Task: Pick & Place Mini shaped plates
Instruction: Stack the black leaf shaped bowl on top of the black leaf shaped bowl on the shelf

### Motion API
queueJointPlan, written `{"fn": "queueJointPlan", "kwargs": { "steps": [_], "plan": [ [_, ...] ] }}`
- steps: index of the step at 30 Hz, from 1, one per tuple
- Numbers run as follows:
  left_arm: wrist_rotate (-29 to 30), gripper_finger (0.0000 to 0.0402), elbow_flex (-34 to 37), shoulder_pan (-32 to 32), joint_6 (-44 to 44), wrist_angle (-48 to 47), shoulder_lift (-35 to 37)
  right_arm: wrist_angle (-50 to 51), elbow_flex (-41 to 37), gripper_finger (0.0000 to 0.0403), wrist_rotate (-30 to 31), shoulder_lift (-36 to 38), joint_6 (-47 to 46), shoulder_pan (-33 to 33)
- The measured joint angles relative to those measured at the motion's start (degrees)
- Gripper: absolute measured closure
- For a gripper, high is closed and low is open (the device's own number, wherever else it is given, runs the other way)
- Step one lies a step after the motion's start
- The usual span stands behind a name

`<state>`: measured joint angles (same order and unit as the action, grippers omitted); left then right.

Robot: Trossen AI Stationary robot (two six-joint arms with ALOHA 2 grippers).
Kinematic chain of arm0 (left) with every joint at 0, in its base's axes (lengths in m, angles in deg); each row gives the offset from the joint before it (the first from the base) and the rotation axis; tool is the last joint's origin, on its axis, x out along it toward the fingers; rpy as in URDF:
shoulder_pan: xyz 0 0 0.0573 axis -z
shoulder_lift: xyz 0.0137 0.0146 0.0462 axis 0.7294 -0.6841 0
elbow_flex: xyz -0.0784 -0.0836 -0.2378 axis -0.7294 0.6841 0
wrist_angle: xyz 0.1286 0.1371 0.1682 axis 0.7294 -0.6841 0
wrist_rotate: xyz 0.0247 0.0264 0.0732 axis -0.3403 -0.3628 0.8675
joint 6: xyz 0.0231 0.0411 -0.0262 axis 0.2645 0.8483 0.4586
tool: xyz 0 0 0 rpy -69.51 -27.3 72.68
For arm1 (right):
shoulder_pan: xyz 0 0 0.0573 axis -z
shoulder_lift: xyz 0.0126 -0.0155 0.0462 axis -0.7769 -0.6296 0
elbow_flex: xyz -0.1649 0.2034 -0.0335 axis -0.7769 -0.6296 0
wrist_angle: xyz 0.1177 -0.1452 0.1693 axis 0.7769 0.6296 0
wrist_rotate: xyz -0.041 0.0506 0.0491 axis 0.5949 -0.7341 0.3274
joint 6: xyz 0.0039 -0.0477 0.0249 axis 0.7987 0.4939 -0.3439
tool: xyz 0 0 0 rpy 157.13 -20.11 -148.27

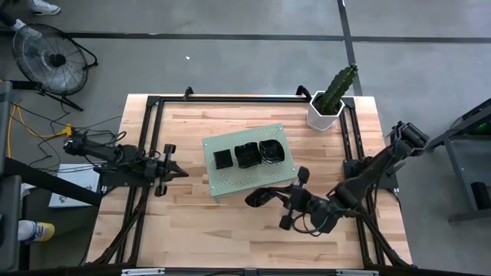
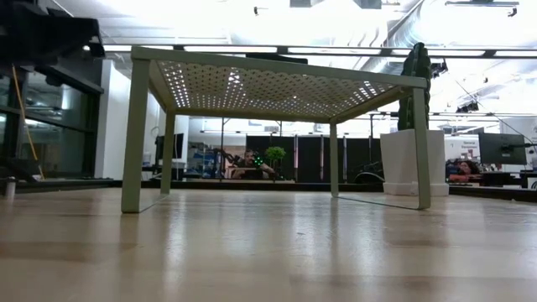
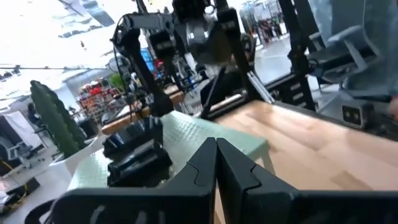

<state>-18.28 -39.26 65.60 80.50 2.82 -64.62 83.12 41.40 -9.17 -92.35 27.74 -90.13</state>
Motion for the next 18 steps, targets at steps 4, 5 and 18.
{"fn": "queueJointPlan", "kwargs": {
  "steps": [4,5,18],
  "plan": [
    [-1.01,0.0401,2.05,-3.61,0.21,2.42,-0.02,2.52,0.0,0.0403,-1.57,2.88,-0.24,0.06],
    [-1.06,0.0401,2.12,-4.47,-0.01,1.82,0.02,3.0,0.0,0.0403,-1.89,3.51,-0.29,0.14],
    [2.72,0.0401,2.23,-8.29,-0.87,-0.54,0.0,15.01,0.0,0.0403,-9.31,15.61,-4.4,5.33]
  ]
}}
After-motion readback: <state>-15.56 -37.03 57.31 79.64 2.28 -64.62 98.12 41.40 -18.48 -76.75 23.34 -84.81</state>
